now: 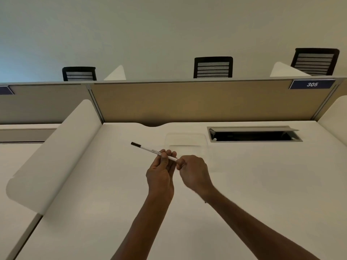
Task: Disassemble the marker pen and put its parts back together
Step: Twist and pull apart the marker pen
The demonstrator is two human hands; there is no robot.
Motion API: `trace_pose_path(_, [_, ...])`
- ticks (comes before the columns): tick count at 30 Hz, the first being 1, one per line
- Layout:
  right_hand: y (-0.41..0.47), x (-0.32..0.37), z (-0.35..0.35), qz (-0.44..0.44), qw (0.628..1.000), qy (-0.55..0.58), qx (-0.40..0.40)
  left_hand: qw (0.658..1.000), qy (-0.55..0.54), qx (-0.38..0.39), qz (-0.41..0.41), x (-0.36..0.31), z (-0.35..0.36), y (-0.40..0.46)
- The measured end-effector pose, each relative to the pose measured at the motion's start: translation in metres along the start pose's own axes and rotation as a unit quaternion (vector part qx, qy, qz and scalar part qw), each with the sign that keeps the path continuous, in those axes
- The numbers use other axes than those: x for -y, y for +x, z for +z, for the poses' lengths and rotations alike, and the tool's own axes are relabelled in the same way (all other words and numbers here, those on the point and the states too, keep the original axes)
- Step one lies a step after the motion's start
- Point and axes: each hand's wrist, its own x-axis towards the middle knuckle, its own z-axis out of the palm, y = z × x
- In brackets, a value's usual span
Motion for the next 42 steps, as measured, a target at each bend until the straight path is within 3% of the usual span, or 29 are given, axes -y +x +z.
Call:
trace_pose_path(3, [-0.008,-0.007,0.011,-0.17,0.962,-0.158,-0.141,0.999,-0.027,-0.01,-0.028,-0.003,0.005,-0.001])
trace_pose_path(6, [-0.005,-0.014,0.009,-0.225,0.946,-0.169,-0.16,0.999,-0.025,0.002,-0.039,-0.008,0.004,0.0])
trace_pose_path(7, [-0.004,-0.012,0.005,-0.197,0.964,-0.129,-0.123,0.999,-0.02,0.011,-0.039,-0.01,0.004,0.001])
trace_pose_path(9, [0.002,-0.004,-0.004,-0.063,0.995,0.078,0.025,0.999,-0.011,0.033,-0.037,-0.015,0.004,0.005])
trace_pose_path(10, [0.004,-0.001,-0.01,0.014,0.973,0.213,0.09,0.998,-0.008,0.045,-0.037,-0.017,0.003,0.006])
trace_pose_path(12, [0.008,0.002,-0.024,0.127,0.888,0.4,0.186,0.997,0.005,0.073,-0.035,-0.02,0.003,0.008])
trace_pose_path(15, [0.009,0.0,-0.039,0.192,0.802,0.487,0.288,0.994,0.03,0.105,-0.028,-0.023,0.002,0.009])
trace_pose_path(17, [0.009,0.0,-0.039,0.206,0.788,0.494,0.303,0.993,0.034,0.107,-0.023,-0.023,0.001,0.008])
trace_pose_path(23, [0.008,0.005,-0.011,0.137,0.928,0.329,0.107,0.998,0.047,0.042,0.021,-0.013,0.004,0.004])
trace_pose_path(26, [0.007,0.001,0.004,-0.002,0.997,0.079,-0.02,0.999,0.035,-0.003,0.017,-0.01,0.004,0.002])
trace_pose_path(28, [0.005,-0.004,0.012,-0.111,0.986,-0.074,-0.096,0.999,0.021,-0.026,-0.001,-0.009,0.005,0.003])
trace_pose_path(31, [0.005,-0.018,0.016,-0.256,0.934,-0.185,-0.168,0.998,0.002,-0.053,-0.036,-0.007,0.006,0.003])
trace_pose_path(33, [0.007,-0.027,0.014,-0.303,0.906,-0.222,-0.195,0.998,0.0,-0.043,-0.051,-0.007,0.005,0.002])
trace_pose_path(34, [0.008,-0.028,0.014,-0.295,0.913,-0.216,-0.182,0.998,0.004,-0.032,-0.052,-0.008,0.005,0.003])
trace_pose_path(36, [0.01,-0.025,0.009,-0.205,0.971,-0.098,-0.081,0.999,0.014,-0.008,-0.043,-0.01,0.002,0.007])
trace_pose_path(37, [0.013,-0.022,0.005,-0.125,0.992,0.031,0.006,0.999,0.018,0.006,-0.037,-0.011,0.001,0.009])
trace_pose_path(38, [0.014,-0.018,-0.001,-0.035,0.98,0.175,0.088,0.999,0.022,0.021,-0.032,-0.013,0.0,0.01])
trace_pose_path(39, [0.016,-0.014,-0.008,0.046,0.942,0.298,0.149,0.999,0.03,0.034,-0.029,-0.015,-0.001,0.012])
trace_pose_path(40, [0.018,-0.012,-0.016,0.101,0.899,0.379,0.193,0.998,0.039,0.045,-0.026,-0.016,-0.001,0.013])
trace_pose_path(42, [0.021,-0.011,-0.028,0.148,0.848,0.438,0.258,0.996,0.06,0.065,-0.019,-0.019,-0.002,0.013])
